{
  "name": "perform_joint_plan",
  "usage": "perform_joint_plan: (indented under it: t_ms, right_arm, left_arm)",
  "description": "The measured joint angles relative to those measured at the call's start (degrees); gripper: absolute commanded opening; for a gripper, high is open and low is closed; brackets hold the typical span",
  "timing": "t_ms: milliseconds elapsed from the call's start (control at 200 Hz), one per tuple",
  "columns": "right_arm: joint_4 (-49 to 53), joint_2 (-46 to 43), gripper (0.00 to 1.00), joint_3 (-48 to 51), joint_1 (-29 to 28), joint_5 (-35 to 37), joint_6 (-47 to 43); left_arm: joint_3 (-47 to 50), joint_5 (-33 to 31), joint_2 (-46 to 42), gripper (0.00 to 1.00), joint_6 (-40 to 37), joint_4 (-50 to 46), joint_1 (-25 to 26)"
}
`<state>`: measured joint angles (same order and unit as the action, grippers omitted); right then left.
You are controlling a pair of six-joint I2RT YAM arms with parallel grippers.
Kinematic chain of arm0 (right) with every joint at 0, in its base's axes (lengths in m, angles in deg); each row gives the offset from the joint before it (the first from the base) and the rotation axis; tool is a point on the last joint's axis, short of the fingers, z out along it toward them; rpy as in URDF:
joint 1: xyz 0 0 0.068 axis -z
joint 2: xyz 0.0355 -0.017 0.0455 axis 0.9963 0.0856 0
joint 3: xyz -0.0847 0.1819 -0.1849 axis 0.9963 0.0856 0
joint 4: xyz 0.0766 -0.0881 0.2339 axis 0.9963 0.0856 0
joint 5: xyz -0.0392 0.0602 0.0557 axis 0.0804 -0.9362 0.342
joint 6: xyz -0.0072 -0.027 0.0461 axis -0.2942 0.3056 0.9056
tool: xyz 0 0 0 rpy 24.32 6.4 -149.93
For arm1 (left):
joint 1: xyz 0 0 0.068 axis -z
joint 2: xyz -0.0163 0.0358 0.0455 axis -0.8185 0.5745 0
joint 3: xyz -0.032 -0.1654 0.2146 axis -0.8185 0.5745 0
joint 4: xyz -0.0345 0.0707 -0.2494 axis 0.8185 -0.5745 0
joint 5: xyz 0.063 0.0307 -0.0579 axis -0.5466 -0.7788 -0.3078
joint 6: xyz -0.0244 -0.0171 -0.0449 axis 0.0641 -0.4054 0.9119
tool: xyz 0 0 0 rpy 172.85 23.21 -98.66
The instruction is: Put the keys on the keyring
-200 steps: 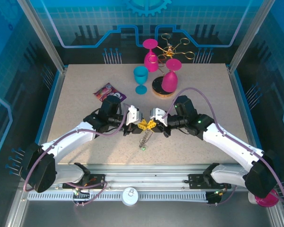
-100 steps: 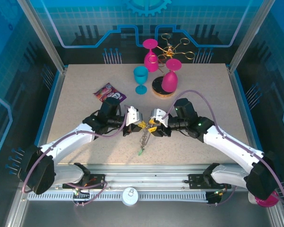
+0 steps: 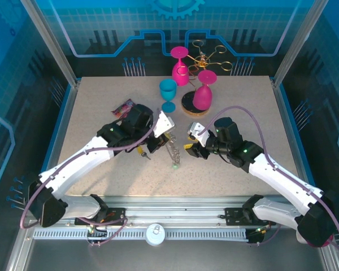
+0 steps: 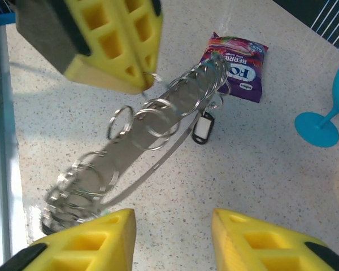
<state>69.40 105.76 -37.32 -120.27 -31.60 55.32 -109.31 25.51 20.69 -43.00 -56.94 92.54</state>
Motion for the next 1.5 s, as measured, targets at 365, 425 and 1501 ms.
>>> perform_joint_plan:
  t_ms: [365, 425, 1501]
  right_arm:
    - [-7.41, -3.34, 0.33, 6.43, -3.54, -7.45, 2.8]
    - [-9.73, -3.3, 0.32, 7.76, -4.15, -8.41, 3.1]
    - [-9.57, 3.06, 0.23, 2.38, 1.31, -26.34, -7.41]
  left_arm:
    - [-32.61, -6.73, 22.77, 0.0, 23.82, -28.57, 1.46]
    - [-37.31, -6.56, 26.03, 0.0, 26.8, -32.3, 1.46]
    - [-10.34, 7.06, 2.32, 0.0, -21.66, -25.62, 3.08]
